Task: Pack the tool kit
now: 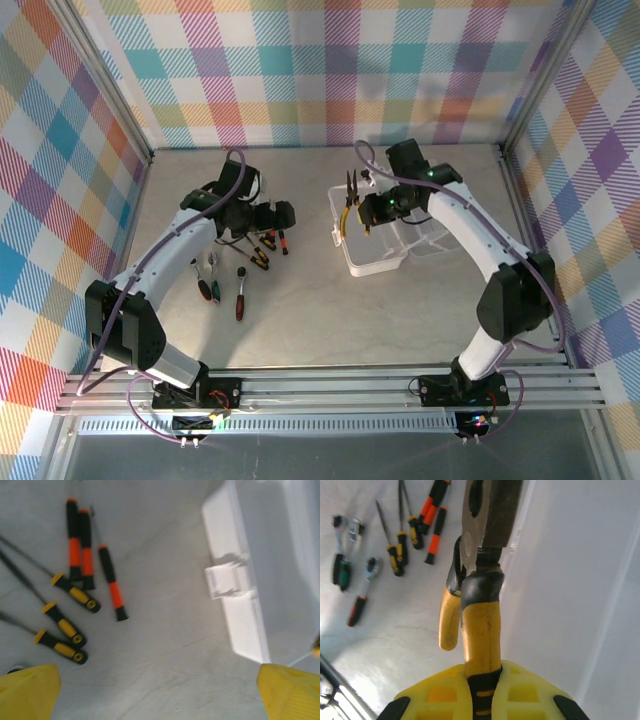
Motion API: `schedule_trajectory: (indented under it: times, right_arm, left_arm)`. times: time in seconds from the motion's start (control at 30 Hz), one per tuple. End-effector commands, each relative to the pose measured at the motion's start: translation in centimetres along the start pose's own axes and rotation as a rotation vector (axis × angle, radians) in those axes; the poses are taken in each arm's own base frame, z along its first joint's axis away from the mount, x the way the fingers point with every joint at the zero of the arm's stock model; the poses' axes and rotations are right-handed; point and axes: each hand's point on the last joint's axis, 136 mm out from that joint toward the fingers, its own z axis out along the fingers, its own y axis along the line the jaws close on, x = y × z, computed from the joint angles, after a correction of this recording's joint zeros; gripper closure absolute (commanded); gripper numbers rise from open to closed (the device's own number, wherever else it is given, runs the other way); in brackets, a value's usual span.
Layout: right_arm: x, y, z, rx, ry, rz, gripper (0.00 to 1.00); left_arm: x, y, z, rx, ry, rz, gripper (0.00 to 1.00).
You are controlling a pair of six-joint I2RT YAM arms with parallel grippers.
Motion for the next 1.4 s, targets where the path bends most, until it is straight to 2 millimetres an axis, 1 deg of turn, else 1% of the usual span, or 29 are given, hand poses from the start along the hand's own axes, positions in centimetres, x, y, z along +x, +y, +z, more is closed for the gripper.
schedule_trajectory:
  times: [0.0,0.13,0.17,0.27,0.33,0.4,0.57,0.63,0.77,0.97,1.0,1.07,1.17,1.3,1.37]
  right_arm:
    - [2.2,-0.9,1.4,0.026,0.185,-0.141,1.0]
    - [2.6,-3.2,3.6,0.092,0.301,-0.141,1.0]
    - [2.6,-3.9,4.0,0.121,0.311,-0.138,1.0]
    - [2.5,-5.1,4.9,0.164,0.319,-0.119,1.0]
    - [2.2,-5.2,5.5,0.164,0.314,-0.102,1.0]
    - [2.0,-4.9,6.3,0.136,0.312,-0.081,1.0]
    - [1.6,-4.8,8.8,0.098,0.296,-0.016,1.0]
    - [1.2,-4.9,9.5,0.102,0.276,0.02,1.0]
    - [0.6,-5.9,10.4,0.145,0.252,0.077,1.0]
    - [0.2,-6.2,11.8,0.17,0.236,0.1,1.0]
    - [0.2,-6.2,12.0,0.172,0.236,0.104,0.98]
    - [0.2,-6.4,12.3,0.176,0.231,0.117,0.89]
    - [0.1,-6.9,12.5,0.203,0.22,0.132,0.85]
    - [-1.1,-6.4,12.1,0.189,0.176,0.144,0.82]
    - [-1.8,-6.1,11.7,0.179,0.16,0.147,0.76]
  left_arm:
    - [2.6,2.6,0.9,-0.068,0.082,0.0,0.0]
    - [3.3,3.5,1.3,-0.061,0.111,-0.018,0.0]
    - [3.3,3.6,1.3,-0.059,0.116,-0.021,0.0]
    - [3.4,3.9,1.5,-0.053,0.132,-0.027,0.0]
    - [3.4,3.9,1.6,-0.05,0.141,-0.028,0.0]
    - [3.3,3.9,1.7,-0.048,0.145,-0.027,0.0]
    - [2.7,3.8,1.3,-0.055,0.133,-0.029,0.0]
    - [2.6,3.8,1.2,-0.055,0.127,-0.035,0.0]
    - [2.5,3.9,1.0,-0.063,0.116,-0.051,0.0]
    - [2.4,4.5,0.3,-0.094,0.088,-0.08,0.0]
    - [2.5,4.5,0.3,-0.1,0.087,-0.083,0.0]
    - [2.5,4.6,0.1,-0.105,0.081,-0.094,0.0]
    - [2.4,4.7,0.1,-0.109,0.07,-0.115,0.0]
    - [2.2,4.8,-0.1,-0.131,0.05,-0.132,0.0]
    - [2.1,4.9,-0.2,-0.14,0.043,-0.139,0.0]
